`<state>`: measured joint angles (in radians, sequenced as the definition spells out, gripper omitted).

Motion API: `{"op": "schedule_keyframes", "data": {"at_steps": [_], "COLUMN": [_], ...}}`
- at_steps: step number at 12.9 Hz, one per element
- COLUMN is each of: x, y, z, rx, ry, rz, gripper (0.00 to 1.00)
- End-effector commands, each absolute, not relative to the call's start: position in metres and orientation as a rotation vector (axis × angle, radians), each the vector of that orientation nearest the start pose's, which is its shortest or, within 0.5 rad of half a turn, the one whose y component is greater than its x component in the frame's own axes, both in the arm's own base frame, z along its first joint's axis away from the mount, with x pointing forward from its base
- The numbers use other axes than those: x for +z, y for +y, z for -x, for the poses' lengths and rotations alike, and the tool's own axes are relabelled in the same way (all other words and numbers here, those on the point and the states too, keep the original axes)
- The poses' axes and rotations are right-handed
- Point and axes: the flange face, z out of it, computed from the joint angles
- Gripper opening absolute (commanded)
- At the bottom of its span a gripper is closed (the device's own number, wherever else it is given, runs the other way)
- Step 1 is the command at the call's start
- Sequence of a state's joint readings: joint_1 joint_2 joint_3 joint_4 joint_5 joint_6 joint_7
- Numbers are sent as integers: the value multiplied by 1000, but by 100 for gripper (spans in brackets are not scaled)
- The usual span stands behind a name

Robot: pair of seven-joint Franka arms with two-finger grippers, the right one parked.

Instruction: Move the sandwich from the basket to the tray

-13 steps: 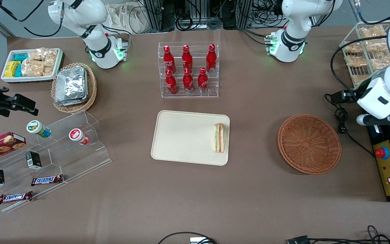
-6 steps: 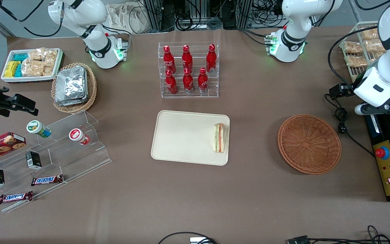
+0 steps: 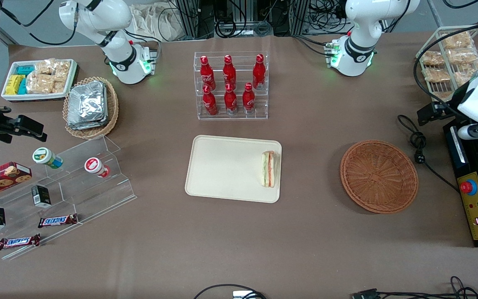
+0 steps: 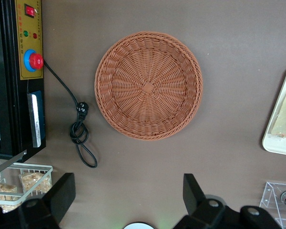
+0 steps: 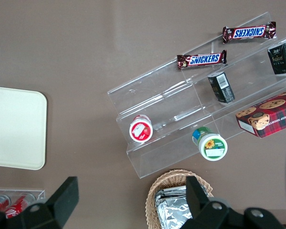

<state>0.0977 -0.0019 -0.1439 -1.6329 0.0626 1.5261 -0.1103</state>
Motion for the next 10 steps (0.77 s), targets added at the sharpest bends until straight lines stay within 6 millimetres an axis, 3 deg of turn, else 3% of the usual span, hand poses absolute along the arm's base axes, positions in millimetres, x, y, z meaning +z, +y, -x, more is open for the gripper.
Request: {"op": "schedule_keyframes", "data": {"at_steps": [1,10], "x": [590,588], "y": [-24,-23], "z": [-549,-548], "rx": [184,189], "ry": [-82,-96], "rz": [3075,3075], "gripper": [100,100]}}
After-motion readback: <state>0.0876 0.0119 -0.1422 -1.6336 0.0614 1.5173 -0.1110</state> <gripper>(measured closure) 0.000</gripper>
